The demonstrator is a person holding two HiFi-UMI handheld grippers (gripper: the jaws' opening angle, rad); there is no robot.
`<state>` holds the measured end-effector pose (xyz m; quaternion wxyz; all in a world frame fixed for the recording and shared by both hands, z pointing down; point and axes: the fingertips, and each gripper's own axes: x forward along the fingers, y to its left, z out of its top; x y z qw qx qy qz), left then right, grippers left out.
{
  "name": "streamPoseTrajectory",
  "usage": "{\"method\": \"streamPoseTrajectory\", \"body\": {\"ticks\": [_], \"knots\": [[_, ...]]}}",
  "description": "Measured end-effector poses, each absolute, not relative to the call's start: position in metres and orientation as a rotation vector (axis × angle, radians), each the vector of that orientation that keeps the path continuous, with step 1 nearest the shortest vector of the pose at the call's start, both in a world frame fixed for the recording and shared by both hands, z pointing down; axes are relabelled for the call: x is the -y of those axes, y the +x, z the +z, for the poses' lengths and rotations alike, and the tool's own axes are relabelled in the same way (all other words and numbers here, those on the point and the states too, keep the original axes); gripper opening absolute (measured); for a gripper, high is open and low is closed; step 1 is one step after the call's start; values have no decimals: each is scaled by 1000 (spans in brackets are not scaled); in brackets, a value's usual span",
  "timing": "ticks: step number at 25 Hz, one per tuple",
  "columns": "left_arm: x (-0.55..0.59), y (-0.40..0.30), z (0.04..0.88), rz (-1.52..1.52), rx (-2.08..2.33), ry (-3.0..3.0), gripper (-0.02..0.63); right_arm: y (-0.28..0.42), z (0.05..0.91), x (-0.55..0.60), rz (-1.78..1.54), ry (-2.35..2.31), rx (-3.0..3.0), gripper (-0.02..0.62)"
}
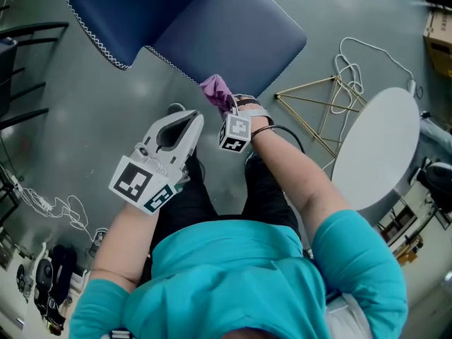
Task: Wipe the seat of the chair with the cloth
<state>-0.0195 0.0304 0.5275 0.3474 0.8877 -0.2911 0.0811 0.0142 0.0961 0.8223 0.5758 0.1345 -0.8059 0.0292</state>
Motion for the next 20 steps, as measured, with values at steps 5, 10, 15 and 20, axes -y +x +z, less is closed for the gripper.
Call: {"method": "streamPoseTrajectory", "body": {"ticks": [5,10,15,20], "knots": [[-32,-11,525,210,738,2311,3,28,822,-110,85,313,1878,50],[-37,3,522,213,714,2324,4,45,822,-126,89,305,1868,51],[-44,10,517,216,696,2337,5,55,820,-141,103,313,1855,51],[-52,16,514,216,677,2351,3,63,822,-152,103,318,1839,51]]}}
